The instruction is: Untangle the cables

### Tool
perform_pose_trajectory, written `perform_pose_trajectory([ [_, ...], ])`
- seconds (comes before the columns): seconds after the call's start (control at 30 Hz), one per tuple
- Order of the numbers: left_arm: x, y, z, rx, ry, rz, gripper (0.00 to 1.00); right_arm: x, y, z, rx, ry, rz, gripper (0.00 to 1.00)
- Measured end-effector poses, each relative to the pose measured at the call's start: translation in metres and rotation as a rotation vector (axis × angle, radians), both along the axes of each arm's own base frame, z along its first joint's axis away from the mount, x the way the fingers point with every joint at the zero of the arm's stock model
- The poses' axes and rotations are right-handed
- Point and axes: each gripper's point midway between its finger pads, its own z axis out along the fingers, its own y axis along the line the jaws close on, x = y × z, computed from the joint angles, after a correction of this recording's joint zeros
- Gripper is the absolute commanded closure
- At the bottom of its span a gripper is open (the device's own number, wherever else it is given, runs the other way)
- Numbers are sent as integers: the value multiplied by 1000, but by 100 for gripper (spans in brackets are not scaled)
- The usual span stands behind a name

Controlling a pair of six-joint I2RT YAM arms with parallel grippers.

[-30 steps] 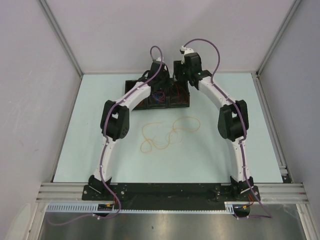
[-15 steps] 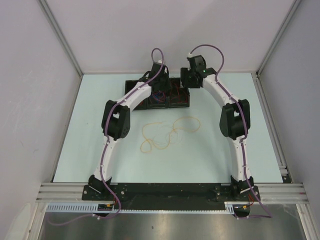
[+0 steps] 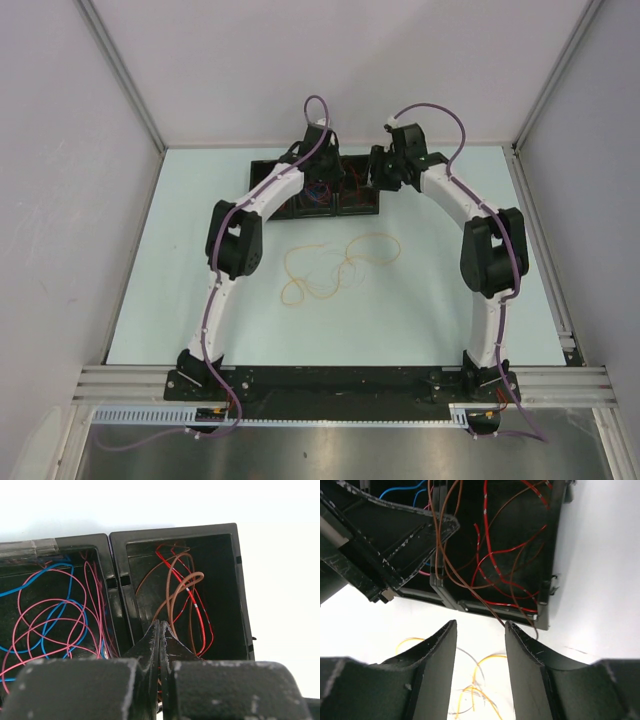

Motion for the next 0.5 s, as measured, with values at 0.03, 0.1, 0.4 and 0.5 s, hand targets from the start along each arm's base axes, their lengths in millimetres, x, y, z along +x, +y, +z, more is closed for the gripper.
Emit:
perform_pose_trajectory([
  [0.03, 0, 0, 0, 0, 1, 0, 100, -1, 1, -2, 9, 5, 2, 55],
  [0.1, 0, 0, -2, 1, 2, 0, 100, -3, 4, -4, 25, 12, 9, 60],
  [0.4, 2, -1, -2, -3, -4, 0, 100, 5, 12, -2, 66, -15, 21, 90],
  [0.5, 5, -3, -2, -9, -12, -1, 100, 9, 15, -12, 67, -2, 24, 94],
])
